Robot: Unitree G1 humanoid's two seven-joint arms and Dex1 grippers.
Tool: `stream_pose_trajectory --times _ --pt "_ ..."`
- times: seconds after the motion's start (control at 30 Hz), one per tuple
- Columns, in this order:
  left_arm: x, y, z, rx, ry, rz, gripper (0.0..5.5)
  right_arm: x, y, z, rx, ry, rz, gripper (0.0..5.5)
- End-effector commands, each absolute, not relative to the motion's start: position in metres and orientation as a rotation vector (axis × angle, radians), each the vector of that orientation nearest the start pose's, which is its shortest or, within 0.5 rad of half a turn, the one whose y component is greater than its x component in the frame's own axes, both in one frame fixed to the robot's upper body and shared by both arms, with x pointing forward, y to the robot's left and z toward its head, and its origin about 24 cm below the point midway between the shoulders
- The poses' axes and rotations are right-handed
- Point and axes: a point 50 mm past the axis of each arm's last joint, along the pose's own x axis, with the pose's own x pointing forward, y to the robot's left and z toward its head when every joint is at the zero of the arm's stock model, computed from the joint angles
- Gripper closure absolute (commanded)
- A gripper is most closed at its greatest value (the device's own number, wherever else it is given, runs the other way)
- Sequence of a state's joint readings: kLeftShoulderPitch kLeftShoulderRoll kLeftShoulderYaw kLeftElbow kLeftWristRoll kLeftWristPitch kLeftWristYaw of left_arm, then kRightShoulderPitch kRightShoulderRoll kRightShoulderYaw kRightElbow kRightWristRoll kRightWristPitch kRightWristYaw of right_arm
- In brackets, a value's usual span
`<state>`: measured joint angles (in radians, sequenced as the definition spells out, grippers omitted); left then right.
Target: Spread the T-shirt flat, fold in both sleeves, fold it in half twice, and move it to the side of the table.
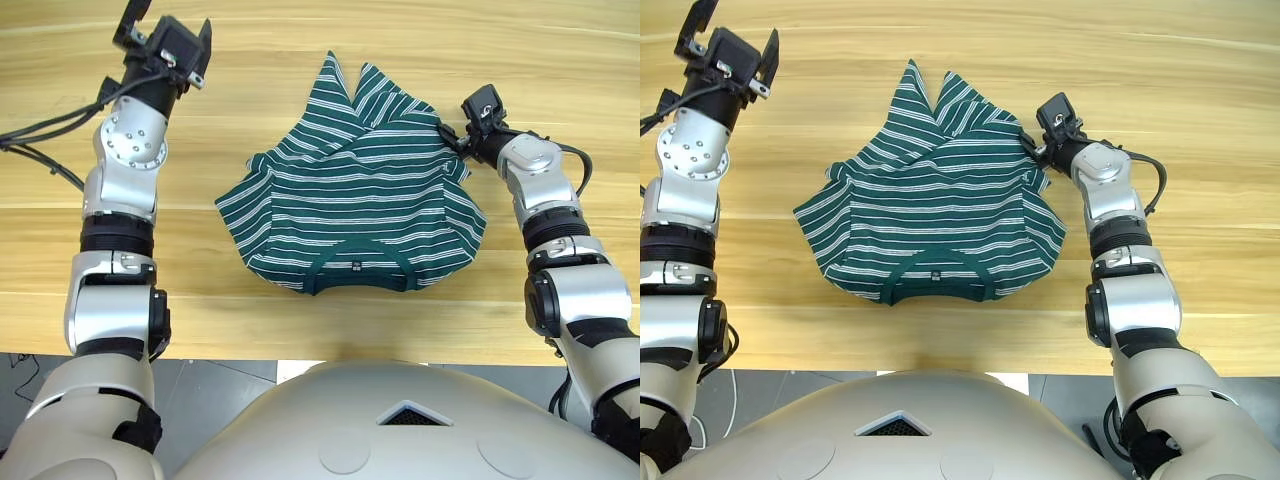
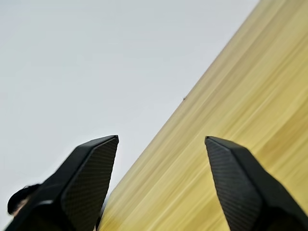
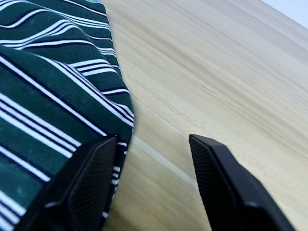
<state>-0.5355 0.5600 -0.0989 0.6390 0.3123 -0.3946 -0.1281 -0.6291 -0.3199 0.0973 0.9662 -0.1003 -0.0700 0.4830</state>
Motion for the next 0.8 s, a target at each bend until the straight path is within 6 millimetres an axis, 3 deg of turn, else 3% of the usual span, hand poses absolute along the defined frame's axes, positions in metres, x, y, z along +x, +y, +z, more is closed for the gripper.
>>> stream_pose_trajectory --times 0.03,0.2,0.3,0.8 --pt "0.350 0.199 0.091 0.884 -0.095 -0.425 2.16 0.343 -0.185 0.017 -0.389 0.397 0.503 2.76" --pt "0.347 0.179 0.061 0.913 0.090 -0.722 2.16 0.342 -0.182 0.016 -0.389 0.394 0.509 2.76" --pt "0.343 0.173 0.052 0.925 0.131 -0.807 2.16 0.342 -0.181 0.015 -0.387 0.392 0.509 2.76" --pt "0.331 0.174 0.014 1.057 0.248 -0.867 2.16 0.341 -0.175 0.015 -0.379 0.384 0.520 2.76"
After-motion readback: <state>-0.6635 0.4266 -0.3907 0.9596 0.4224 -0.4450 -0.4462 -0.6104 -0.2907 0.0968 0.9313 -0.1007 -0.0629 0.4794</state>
